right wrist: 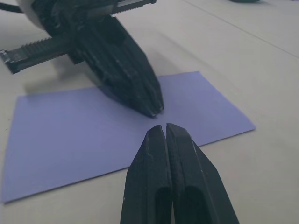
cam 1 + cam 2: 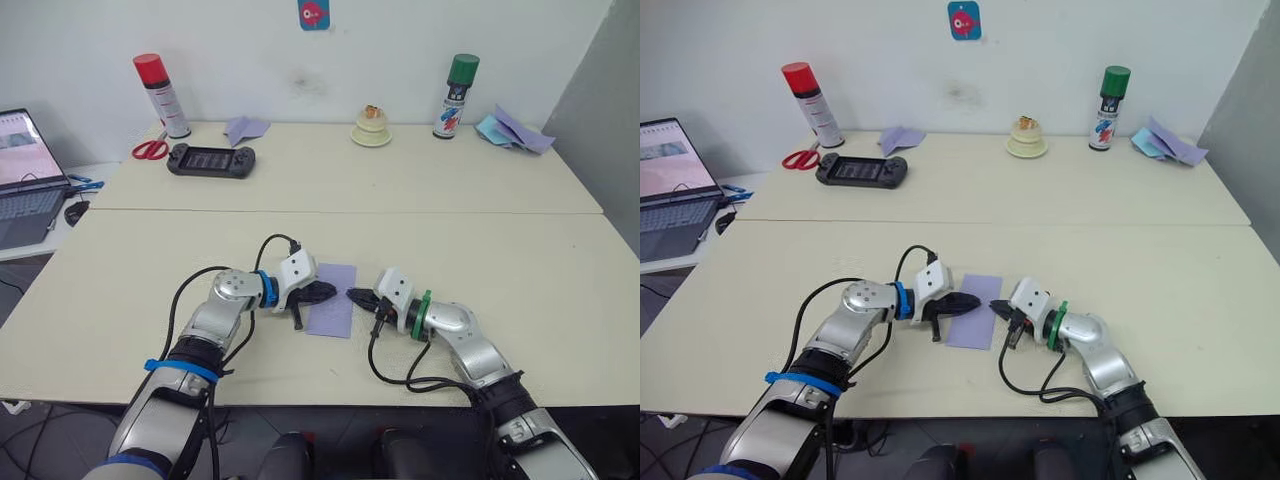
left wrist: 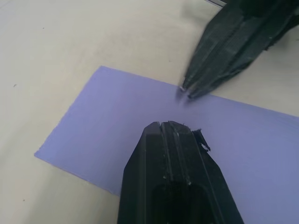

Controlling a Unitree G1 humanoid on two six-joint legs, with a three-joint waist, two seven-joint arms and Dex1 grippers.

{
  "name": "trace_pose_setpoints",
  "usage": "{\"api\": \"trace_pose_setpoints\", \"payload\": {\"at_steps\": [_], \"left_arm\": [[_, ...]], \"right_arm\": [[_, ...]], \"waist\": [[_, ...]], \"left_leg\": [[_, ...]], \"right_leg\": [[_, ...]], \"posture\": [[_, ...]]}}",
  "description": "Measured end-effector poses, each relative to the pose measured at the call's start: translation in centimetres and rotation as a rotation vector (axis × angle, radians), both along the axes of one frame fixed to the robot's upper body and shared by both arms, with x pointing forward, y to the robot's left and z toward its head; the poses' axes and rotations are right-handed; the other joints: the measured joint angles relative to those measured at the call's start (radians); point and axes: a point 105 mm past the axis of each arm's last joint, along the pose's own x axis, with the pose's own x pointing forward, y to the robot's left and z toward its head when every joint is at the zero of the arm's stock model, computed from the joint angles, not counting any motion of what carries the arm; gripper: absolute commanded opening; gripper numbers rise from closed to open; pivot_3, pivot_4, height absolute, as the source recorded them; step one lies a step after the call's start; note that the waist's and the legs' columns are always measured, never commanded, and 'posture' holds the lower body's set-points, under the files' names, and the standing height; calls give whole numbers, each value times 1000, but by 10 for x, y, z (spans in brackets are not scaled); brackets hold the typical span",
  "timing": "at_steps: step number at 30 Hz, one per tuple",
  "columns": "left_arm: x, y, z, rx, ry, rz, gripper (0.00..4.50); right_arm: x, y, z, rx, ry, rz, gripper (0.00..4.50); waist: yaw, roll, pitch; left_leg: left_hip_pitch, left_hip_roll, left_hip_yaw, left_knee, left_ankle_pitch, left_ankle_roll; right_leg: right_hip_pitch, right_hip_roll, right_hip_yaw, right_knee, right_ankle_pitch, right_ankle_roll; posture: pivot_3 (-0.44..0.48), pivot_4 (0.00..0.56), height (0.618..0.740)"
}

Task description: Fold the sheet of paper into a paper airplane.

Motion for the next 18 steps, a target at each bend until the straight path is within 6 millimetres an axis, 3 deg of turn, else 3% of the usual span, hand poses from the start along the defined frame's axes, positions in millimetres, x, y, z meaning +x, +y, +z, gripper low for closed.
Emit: {"api": "trace_pose_setpoints", "payload": {"at_steps": [5, 10, 14, 18], "left_arm": [[-7, 7, 23, -10, 4, -13, 0], [-10, 37, 58, 31, -59, 9, 0], [-19, 62, 57, 117, -52, 14, 0], [-20, 67, 42, 151, -38, 16, 0]], "right_arm": [[-8, -9, 20, -92, -24, 36, 104], [-13, -9, 46, -133, -22, 44, 104], [-14, -10, 64, -139, -25, 38, 104], [-14, -16, 66, -150, 6, 21, 104]], "waist": [[0, 0, 2], [-2, 1, 5], [0, 1, 6], [7, 0, 8]], "left_leg": [[-22, 0, -2, 2, 1, -1], [-24, 1, -1, 0, 1, -1], [-24, -1, -1, 0, 1, -1], [-24, -1, -1, 1, 1, -1]], "right_leg": [[-22, 0, -1, 4, 3, -5], [-24, 0, -1, 3, 3, -6], [-23, -1, -1, 1, 3, -6], [-22, -2, -2, 1, 3, -6]], "posture": [[0, 150, 722], [0, 150, 722], [0, 150, 722], [0, 150, 722]]}}
